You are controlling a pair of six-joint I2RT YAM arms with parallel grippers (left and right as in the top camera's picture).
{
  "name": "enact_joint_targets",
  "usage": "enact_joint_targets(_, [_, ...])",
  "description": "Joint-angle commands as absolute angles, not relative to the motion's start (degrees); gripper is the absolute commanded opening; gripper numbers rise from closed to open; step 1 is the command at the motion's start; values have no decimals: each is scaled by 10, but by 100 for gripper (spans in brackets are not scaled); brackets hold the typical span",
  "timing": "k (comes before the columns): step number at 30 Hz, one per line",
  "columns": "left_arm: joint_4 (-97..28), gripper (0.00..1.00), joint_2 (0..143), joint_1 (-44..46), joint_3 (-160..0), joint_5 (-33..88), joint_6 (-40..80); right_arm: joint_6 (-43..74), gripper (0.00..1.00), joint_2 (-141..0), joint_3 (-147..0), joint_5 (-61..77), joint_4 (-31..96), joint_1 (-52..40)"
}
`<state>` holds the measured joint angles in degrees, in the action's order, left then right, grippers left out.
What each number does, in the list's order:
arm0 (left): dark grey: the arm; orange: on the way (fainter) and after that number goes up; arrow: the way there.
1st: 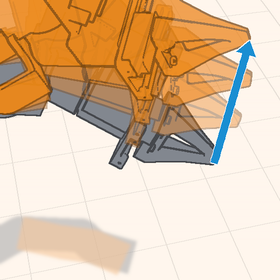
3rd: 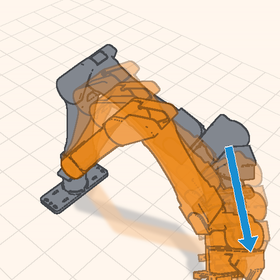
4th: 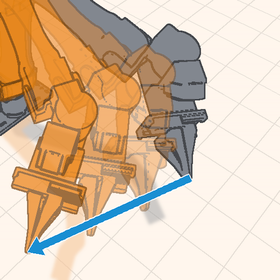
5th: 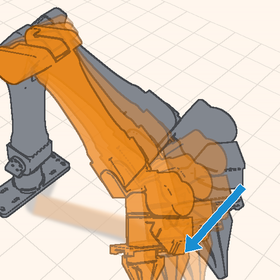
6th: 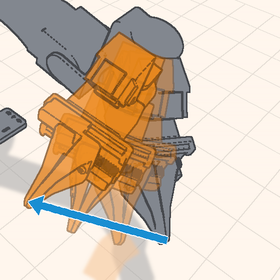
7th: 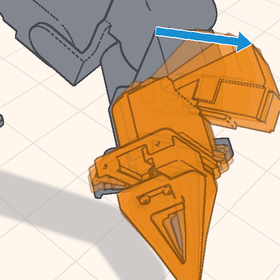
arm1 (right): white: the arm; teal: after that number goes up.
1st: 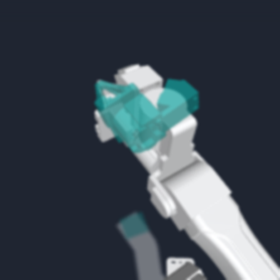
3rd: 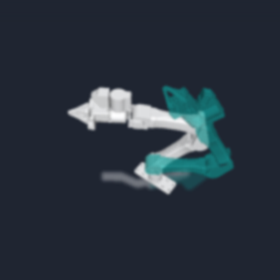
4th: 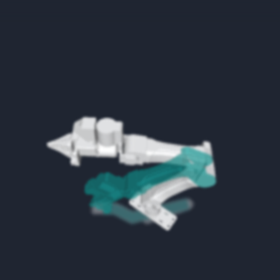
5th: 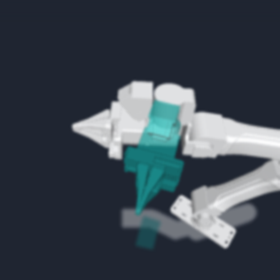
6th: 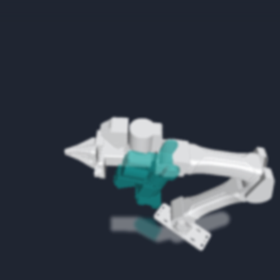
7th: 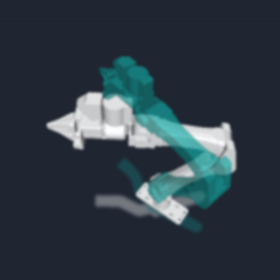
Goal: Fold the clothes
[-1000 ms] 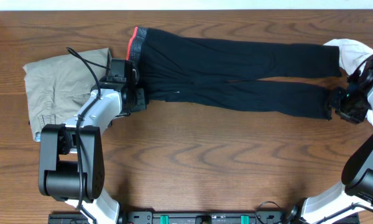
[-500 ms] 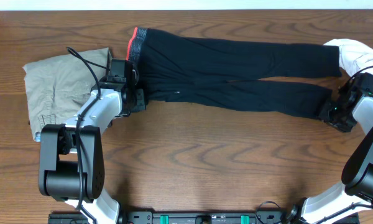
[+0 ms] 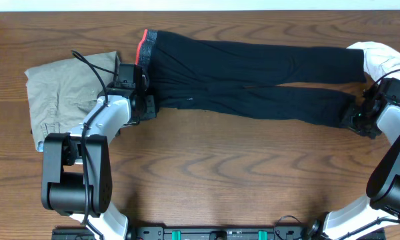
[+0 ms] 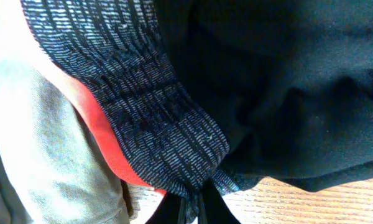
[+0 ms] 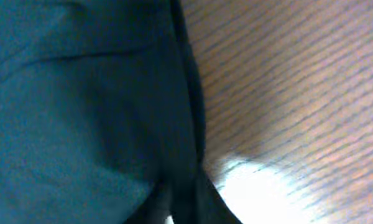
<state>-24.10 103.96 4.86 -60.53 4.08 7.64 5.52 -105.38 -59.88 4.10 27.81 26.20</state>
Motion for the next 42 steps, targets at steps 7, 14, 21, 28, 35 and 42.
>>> enact_joint_targets(7, [-251, 6, 1024, 45, -601, 31, 55, 55, 1, -1045, -618, 43, 285, 272])
enact_joint_targets(14, [-256, 6, 945, 45, -601, -43, 47, 45, 1, -1007, -741, 20, 381, 325])
enact_joint_targets(21, [-300, 6, 928, 45, -601, -41, 47, 40, 1, -1007, -799, 15, 458, 358])
enact_joint_targets(28, [-353, 6, 928, 45, -601, -41, 44, 40, 1, -1007, -799, 15, 465, 359])
enact_joint_targets(35, [-364, 6, 928, 45, -601, -41, 34, 40, 11, -1007, -799, -27, 472, 361])
enact_joint_targets(42, [-373, 6, 928, 45, -601, -41, 22, 43, 34, -1007, -799, -38, 472, 360])
